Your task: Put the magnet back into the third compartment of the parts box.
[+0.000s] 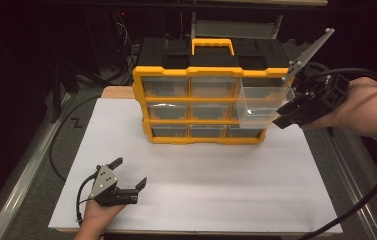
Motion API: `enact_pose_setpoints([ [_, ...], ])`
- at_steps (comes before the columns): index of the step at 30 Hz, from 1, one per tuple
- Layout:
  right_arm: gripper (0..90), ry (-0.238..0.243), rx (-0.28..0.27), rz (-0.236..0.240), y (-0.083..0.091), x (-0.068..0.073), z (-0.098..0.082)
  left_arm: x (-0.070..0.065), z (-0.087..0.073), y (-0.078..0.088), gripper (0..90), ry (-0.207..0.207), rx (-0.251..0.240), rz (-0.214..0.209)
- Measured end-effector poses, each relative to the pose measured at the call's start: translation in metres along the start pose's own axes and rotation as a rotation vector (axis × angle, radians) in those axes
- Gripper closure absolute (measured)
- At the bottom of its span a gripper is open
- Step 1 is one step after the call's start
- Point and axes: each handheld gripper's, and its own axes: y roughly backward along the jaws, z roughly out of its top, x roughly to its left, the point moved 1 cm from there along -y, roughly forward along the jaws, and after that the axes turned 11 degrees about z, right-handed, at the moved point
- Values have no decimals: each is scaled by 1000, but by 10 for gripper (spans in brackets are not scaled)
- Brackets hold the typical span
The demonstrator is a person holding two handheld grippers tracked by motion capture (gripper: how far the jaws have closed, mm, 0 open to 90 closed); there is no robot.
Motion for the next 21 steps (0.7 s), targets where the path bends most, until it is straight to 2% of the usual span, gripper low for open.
enact_pose_setpoints([
  [21, 648, -13, 3, -19, 7, -17, 24, 1, 0, 1, 2, 3, -4, 1],
])
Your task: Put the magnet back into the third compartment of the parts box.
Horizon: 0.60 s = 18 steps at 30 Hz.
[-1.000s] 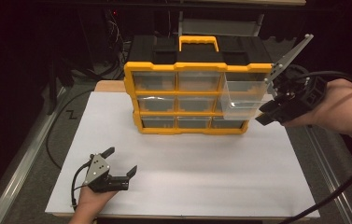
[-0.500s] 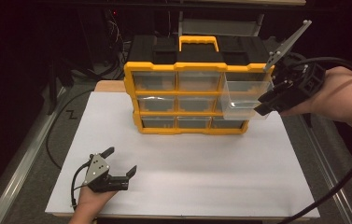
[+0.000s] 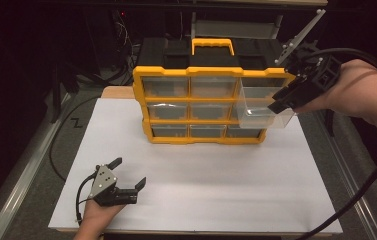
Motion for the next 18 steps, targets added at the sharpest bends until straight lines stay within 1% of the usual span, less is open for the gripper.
enact_pose_setpoints([
  [6, 648, -2, 4, -4, -1, -6, 7, 0, 0, 0, 2, 3, -1, 1],
  [9, 648, -6, -4, 3, -2, -9, 9, 0, 0, 0, 2, -1, 2, 1],
  [13, 648, -14, 7, -4, -4, -14, 13, 0, 0, 0, 2, -2, 2, 1],
  [18, 648, -13, 7, -6, -6, -18, 17, 0, 0, 0, 2, 1, 0, 3],
])
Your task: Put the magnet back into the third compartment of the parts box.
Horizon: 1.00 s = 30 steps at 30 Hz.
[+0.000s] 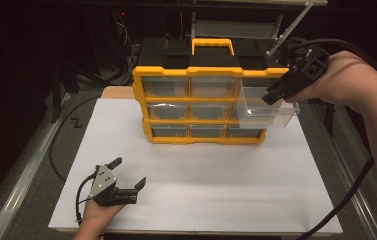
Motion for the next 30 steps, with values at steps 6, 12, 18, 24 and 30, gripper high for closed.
enact_pose_setpoints([
  [6, 648, -10, 2, -4, -3, -5, 4, 0, 0, 0, 2, 0, -1, -1],
  [12, 647, -22, -2, -15, -4, -12, 4, 0, 0, 0, 2, -1, -1, 0],
  [18, 647, -29, 0, -20, -6, -16, 5, 0, 0, 0, 2, -4, 2, -1],
  [24, 646, -36, 13, -24, -10, -18, 4, 0, 0, 0, 2, -5, 3, -2],
  [30, 646, -37, 17, -19, -17, -21, 1, -1, 0, 0, 2, -4, 4, -2],
])
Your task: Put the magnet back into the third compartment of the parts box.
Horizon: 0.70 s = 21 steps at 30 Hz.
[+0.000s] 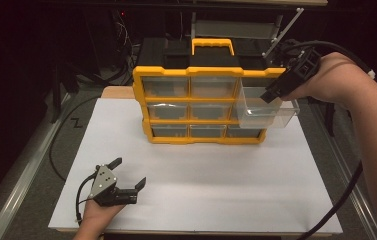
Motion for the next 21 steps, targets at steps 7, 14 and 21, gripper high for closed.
enact_pose_setpoints([
  [7, 642, -7, 21, 7, -12, -2, -2, 0, 0, 0, 2, -1, 1, 0],
  [14, 642, -4, 14, 8, -12, -2, 1, 0, 0, 0, 2, -1, 0, 0],
  [21, 639, -6, 8, 1, -10, -2, 0, 0, 0, 0, 2, -1, 0, -1],
])
